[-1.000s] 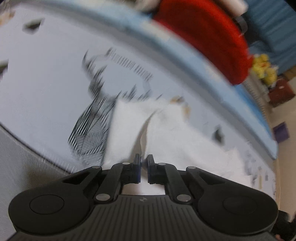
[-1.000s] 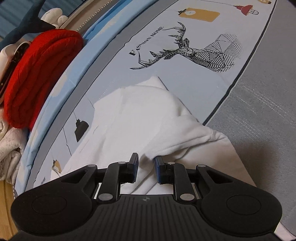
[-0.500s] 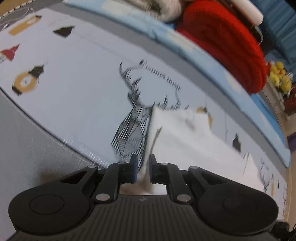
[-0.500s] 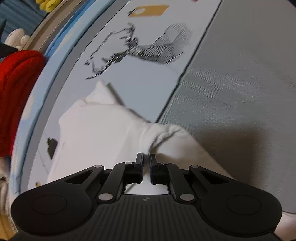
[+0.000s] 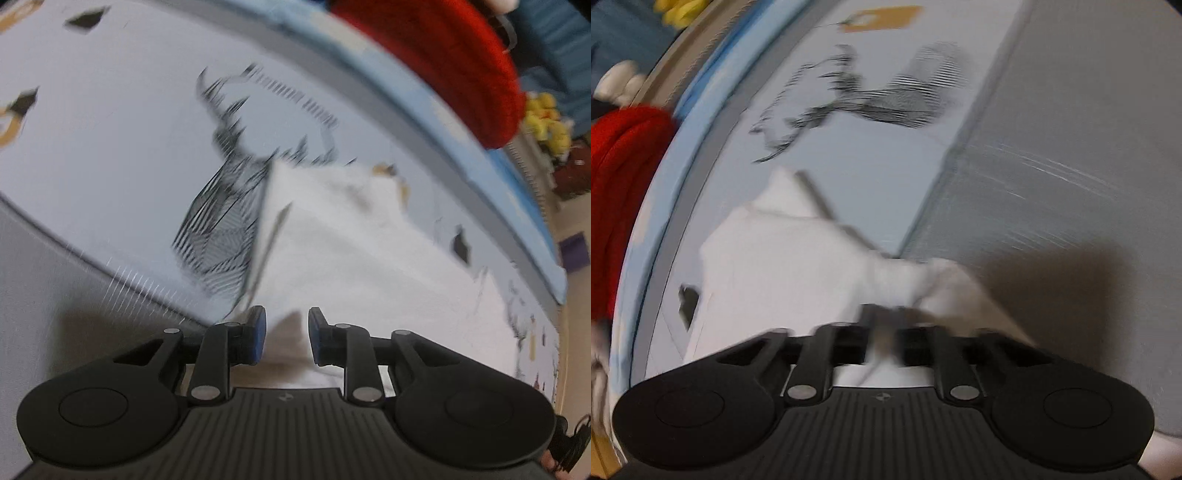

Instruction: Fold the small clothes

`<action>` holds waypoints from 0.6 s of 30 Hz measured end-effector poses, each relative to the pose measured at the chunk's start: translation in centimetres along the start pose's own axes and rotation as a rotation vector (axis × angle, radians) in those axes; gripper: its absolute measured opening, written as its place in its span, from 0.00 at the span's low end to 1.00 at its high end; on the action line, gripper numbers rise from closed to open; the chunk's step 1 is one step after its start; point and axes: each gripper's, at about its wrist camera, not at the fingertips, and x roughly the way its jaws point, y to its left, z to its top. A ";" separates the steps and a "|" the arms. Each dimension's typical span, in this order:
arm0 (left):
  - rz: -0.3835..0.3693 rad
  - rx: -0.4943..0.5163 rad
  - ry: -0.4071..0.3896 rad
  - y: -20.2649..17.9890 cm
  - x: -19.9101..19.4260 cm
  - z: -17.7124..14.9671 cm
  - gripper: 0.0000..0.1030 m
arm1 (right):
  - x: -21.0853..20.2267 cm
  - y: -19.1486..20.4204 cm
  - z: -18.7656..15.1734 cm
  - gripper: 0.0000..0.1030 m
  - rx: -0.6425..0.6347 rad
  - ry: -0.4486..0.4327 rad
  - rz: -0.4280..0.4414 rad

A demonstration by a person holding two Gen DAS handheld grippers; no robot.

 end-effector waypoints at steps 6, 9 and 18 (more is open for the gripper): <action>0.040 0.018 -0.067 0.0 -1.0 0.6 0.31 | -2.7 1.8 0.4 0.10 -0.096 -0.137 -0.006; 0.053 0.002 -0.053 0.3 -0.6 0.6 0.44 | -2.8 2.4 1.2 0.25 -0.142 -0.166 0.003; 0.088 0.071 -0.020 0.2 0.7 0.2 0.24 | -0.1 2.3 2.5 0.48 -0.270 -0.053 -0.072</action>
